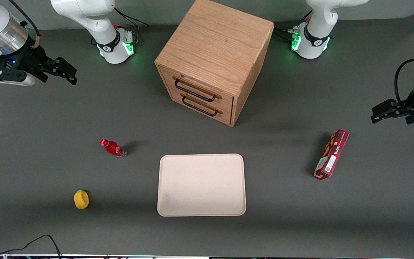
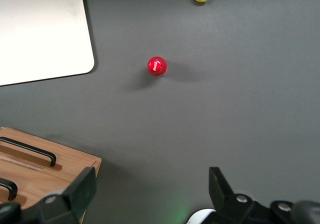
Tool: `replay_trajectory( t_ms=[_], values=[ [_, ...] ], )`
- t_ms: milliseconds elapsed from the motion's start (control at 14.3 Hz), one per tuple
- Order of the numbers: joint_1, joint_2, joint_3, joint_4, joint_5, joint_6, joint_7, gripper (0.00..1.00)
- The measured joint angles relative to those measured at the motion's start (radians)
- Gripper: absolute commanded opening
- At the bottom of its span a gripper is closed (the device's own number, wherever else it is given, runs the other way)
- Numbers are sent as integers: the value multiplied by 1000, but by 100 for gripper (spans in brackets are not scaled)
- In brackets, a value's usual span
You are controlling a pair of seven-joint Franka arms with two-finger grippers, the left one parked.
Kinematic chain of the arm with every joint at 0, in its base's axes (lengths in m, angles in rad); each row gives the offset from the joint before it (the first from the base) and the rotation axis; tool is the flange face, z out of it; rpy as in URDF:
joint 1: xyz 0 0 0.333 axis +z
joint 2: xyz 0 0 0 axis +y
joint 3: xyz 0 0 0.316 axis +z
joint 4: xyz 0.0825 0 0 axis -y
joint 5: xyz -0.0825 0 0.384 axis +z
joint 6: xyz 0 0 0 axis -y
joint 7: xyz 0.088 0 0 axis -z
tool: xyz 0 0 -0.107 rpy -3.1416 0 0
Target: Open upper drawer
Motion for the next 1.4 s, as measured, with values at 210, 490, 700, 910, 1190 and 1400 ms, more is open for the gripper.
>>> replay_trajectory(
  t_ms=[210,490,700,910,1190,1400],
  values=[
    [0,2,0,10,0,-1,0,100],
    [0,2,-6,38,0,-11,-9,100],
    [2,3,3,84,24,-49,-142,100],
    [4,12,77,129,76,-64,-195,100],
    [11,136,299,221,85,-45,-198,100],
    [15,313,447,303,91,-38,-197,100]
  ],
)
